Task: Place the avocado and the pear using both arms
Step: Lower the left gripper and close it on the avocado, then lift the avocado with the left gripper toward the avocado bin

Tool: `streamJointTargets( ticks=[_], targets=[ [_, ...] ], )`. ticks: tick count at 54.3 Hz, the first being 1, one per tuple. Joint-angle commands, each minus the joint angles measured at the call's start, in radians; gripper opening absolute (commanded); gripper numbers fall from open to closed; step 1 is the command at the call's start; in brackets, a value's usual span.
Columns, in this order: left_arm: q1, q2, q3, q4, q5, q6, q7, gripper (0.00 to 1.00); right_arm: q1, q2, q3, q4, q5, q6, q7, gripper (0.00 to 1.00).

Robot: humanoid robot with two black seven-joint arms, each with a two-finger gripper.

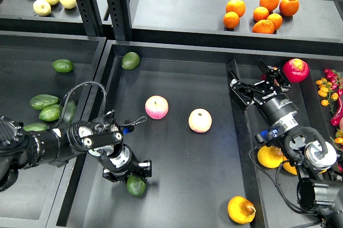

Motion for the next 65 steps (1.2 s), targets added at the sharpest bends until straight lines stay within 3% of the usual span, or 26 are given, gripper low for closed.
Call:
streamJointTargets(
  ticks=[1, 28, 65],
  targets=[
    [-0.038, 0.016, -0.011, 0.007, -0.015, 0.000, 0.000, 0.12, -0.002, 0.000, 0.000, 0.000, 0.000, 0.001, 0.000, 1.00],
    [-0.181, 0.159, -0.035, 0.010, -0.143, 0.000, 0.000, 0.13, -0.011, 0.000, -0.011, 0.012, 0.001, 0.035, 0.000, 1.00],
    [-0.143, 0.452, -0.064, 0.116, -0.176, 0.000, 0.000, 0.15, -0.012, 0.000, -0.019, 0.019, 0.000, 0.045, 0.000, 1.00]
  ],
)
